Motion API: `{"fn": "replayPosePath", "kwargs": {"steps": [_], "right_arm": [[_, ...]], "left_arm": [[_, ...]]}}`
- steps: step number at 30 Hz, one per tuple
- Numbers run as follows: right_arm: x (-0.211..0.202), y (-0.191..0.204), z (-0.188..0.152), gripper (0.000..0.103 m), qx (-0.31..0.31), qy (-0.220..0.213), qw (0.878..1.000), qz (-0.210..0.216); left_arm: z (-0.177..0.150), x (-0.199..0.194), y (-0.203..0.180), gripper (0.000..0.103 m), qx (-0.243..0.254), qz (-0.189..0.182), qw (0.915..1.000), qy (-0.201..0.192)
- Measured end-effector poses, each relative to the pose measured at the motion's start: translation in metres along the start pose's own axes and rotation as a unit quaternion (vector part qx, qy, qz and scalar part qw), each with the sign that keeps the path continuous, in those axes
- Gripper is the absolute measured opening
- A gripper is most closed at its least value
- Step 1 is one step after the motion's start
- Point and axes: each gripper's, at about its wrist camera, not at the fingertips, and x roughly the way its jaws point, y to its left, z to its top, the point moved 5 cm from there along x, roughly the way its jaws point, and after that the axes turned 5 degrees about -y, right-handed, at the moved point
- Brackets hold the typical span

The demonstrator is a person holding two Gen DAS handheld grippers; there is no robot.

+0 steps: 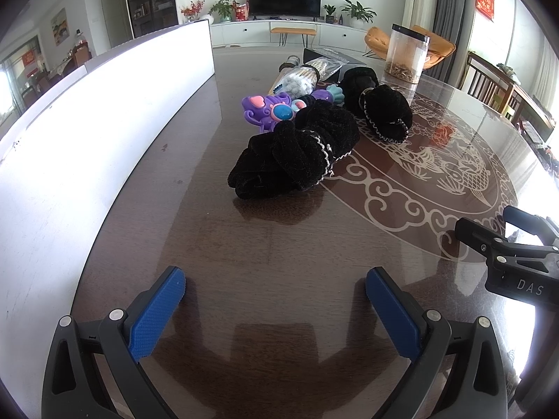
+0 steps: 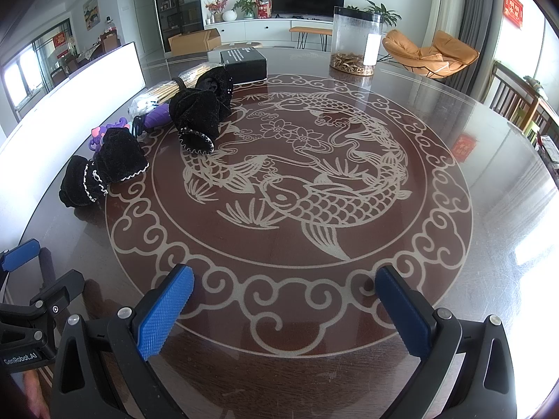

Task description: Organize objects

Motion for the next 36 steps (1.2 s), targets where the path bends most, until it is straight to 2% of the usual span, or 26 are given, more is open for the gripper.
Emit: {"fn": "replayPosePath", "kwargs": {"steps": [20,26,32,36], "right_arm": [[0.000,0.000,0.000,0.103,0.000,0.000,1.000,0.000],[0.000,0.000,0.000,0.103,0.000,0.000,1.000,0.000],[0.001,0.000,0.000,0.103,0.000,0.000,1.000,0.000],[0.000,0.000,0.000,0.103,0.001,-0.001,1.000,0.000]], "left_arm": [[-0.020,-0.017,0.003,0.103,-0.008,0.008,0.9999,0.003],[-0.027,-0.022,0.005,0.103,-0.010,0.008,0.9997,0.022],[-0.026,-0.020,0.021,0.103,-0.040,0.032,0.9984,0.024],[-0.026,-0.019,0.021,0.103,-0.042,0.034,0.9983,0.021]]}}
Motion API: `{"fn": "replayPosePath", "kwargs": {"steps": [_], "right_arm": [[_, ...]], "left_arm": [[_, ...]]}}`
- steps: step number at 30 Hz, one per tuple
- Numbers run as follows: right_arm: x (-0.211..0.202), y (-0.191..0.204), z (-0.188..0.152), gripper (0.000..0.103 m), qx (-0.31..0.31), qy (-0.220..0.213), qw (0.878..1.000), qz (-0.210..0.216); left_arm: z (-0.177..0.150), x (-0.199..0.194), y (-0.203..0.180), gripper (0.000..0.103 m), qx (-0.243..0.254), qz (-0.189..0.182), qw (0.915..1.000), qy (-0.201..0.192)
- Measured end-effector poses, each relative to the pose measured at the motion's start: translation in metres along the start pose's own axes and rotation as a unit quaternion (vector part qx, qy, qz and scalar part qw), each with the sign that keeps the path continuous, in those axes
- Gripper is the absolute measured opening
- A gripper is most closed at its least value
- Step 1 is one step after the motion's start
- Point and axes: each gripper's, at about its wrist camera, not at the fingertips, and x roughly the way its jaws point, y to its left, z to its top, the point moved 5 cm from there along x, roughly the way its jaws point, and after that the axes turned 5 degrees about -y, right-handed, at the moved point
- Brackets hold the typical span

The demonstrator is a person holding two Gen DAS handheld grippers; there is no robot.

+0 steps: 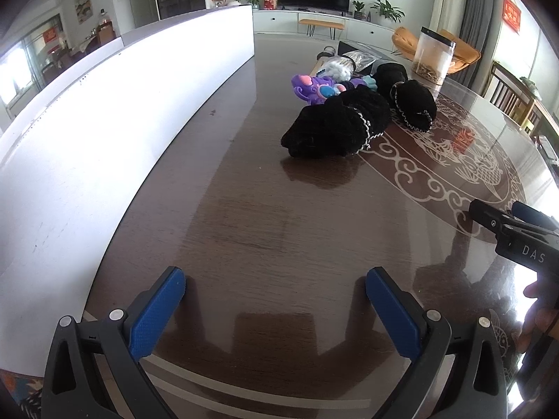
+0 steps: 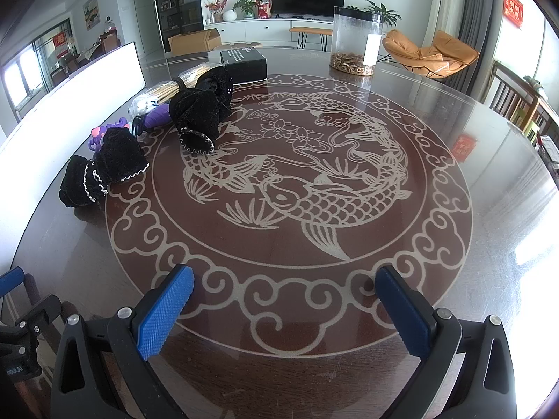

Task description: Organize objects

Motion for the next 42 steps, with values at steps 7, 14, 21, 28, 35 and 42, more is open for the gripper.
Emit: {"fn": "replayPosePath", "kwargs": {"steps": [7,14,21,28,35,42], "right_arm": [[0.011,0.015,0.051,0.103,-0.029,-0.033,0.997,0.059],[0.075,0.064,0.118,0.100,-0.068,0.013,0.994,0.080],[0.092,0.071,0.120,0.042,-0.082,0.019,0.994,0.072],[0.062,0.045,0.086,0.036,-0.106,0.002,0.993,0.058],[0.005,0.004,0.021,0.036,-0.106,-0.022,0.993,0.039],[-0.031,-0.026,-0.020,0.039,-0.083,-0.038,0.996,0.012]], "left_arm": [[0.001,0.001,-0.001,0.103,-0.003,0.002,1.0000,-0.008],[0.002,0.001,-0.001,0.103,-0.003,0.002,0.9999,-0.012],[0.003,0.002,-0.002,0.103,-0.003,0.002,0.9999,-0.013],[0.004,0.002,-0.003,0.103,-0.003,0.002,0.9999,-0.014],[0.004,0.002,-0.003,0.103,-0.003,0.001,0.9999,-0.014],[0.004,0.002,-0.003,0.103,-0.003,0.002,0.9999,-0.014]]}}
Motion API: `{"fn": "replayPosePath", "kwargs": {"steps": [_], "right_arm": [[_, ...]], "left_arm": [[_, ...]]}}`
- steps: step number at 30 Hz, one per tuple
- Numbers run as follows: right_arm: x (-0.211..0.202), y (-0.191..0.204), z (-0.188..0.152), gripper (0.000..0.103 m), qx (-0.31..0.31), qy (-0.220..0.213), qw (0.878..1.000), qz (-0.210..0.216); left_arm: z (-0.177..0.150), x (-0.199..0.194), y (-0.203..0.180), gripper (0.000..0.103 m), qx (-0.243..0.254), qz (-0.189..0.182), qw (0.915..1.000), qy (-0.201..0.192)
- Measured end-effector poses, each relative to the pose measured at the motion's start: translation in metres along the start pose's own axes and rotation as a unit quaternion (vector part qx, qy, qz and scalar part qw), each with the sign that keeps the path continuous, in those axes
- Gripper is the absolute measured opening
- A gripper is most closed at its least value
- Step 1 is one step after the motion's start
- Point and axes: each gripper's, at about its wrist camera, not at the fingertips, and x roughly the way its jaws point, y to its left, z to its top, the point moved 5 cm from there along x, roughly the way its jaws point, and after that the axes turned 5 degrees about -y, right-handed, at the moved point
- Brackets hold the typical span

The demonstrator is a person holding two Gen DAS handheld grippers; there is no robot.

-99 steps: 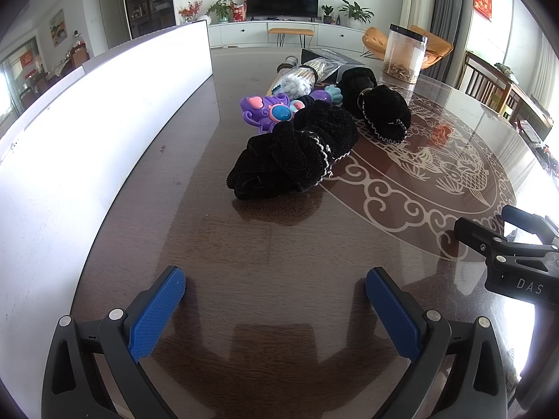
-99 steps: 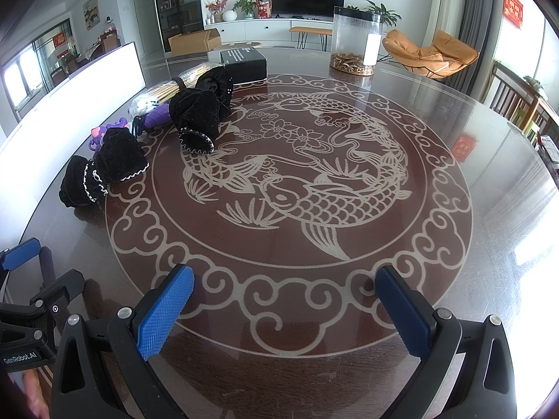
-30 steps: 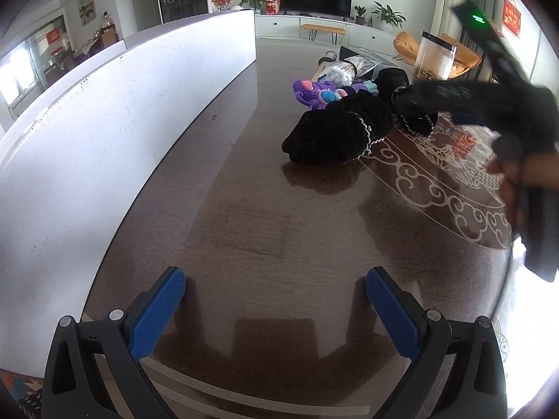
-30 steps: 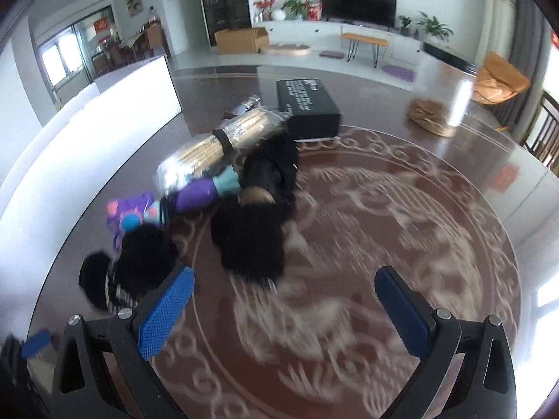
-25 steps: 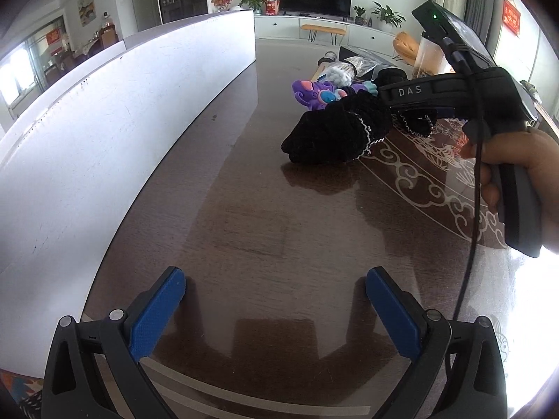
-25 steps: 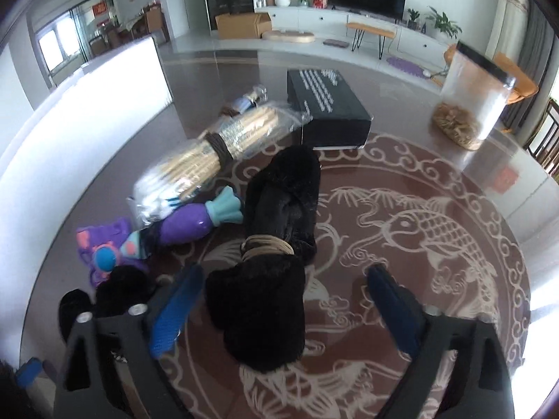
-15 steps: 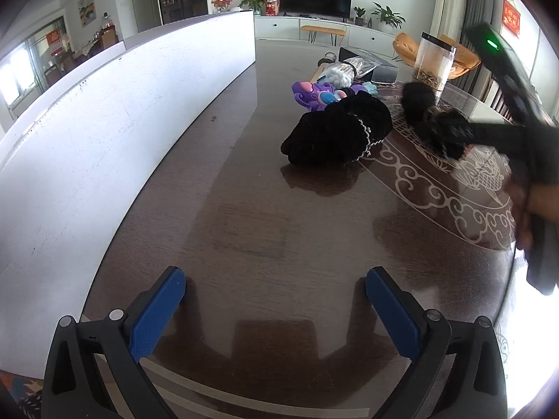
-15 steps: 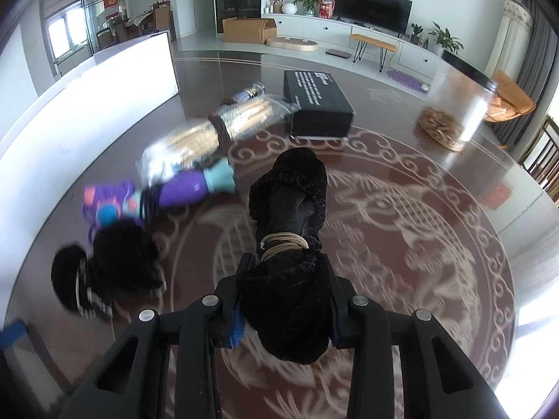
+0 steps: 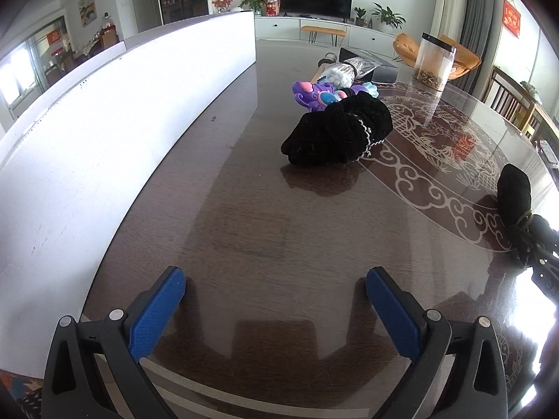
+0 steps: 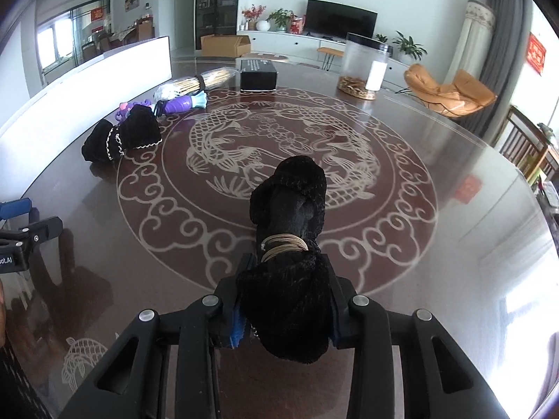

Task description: Organize objects

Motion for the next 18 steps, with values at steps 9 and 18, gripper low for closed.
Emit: {"fn": "replayPosePath", "kwargs": {"steps": [9,18], "right_arm": [[0.003,-0.006,-0.003,0.087,0.025,0.015,1.000,-0.004],[0.007,-0.014,-0.007,0.095,0.055,0.028,0.998,0.009]], "left_arm": [[0.000,0.000,0.000,0.103,0.000,0.000,1.0000,0.000],[0.000,0.000,0.000,0.103,0.000,0.000,1.0000,0.000]]}}
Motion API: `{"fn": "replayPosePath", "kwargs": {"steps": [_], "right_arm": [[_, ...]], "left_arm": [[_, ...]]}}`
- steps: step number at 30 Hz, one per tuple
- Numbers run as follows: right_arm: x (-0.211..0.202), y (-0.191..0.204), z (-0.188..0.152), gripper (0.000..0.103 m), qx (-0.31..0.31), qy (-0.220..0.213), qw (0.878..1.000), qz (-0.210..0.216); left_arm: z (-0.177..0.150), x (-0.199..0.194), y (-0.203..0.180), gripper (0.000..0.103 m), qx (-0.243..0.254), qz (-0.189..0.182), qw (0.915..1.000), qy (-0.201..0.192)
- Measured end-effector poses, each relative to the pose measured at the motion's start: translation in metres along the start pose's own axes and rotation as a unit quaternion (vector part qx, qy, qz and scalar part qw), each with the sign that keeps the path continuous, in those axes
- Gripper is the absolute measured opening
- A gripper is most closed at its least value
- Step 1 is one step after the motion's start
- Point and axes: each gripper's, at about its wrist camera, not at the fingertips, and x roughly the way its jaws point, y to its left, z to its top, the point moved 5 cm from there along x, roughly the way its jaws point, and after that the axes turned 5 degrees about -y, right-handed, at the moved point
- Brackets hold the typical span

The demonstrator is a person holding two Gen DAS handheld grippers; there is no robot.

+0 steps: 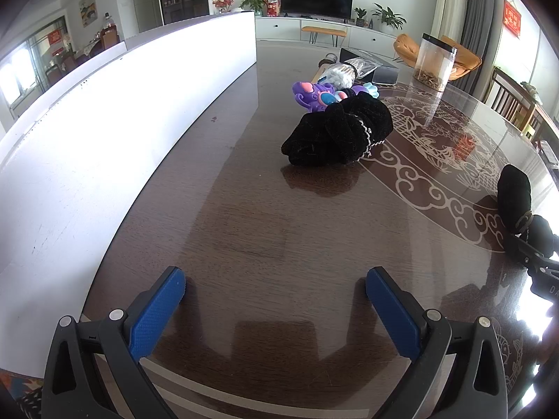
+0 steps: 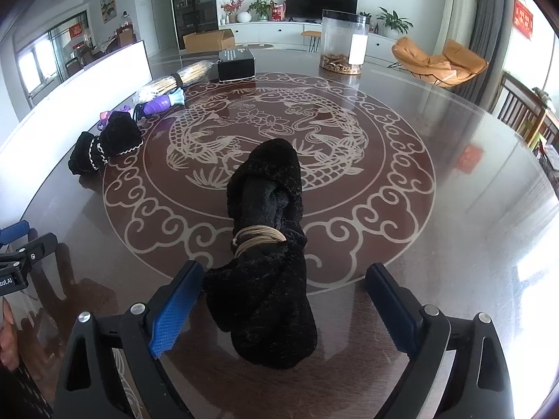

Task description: Organize objects

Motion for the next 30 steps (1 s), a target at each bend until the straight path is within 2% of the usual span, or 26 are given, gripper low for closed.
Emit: {"fn": "replayPosePath", "kwargs": {"steps": [10,30], "right_arm": [[0.0005,-0.0020,-0.0013,0.101,0.009,0.006,1.000,-0.007],[0.0002,-0.0021,-0.0015,0.103,0.008,0.007,1.000,-0.006]], "left_arm": [[0.0001,0.0003,-0.0002,0.103,0.000,0.000,1.0000,0.000],[-0.0001,0.0003,-0.0002,0.103,0.000,0.000,1.0000,0.000]]}}
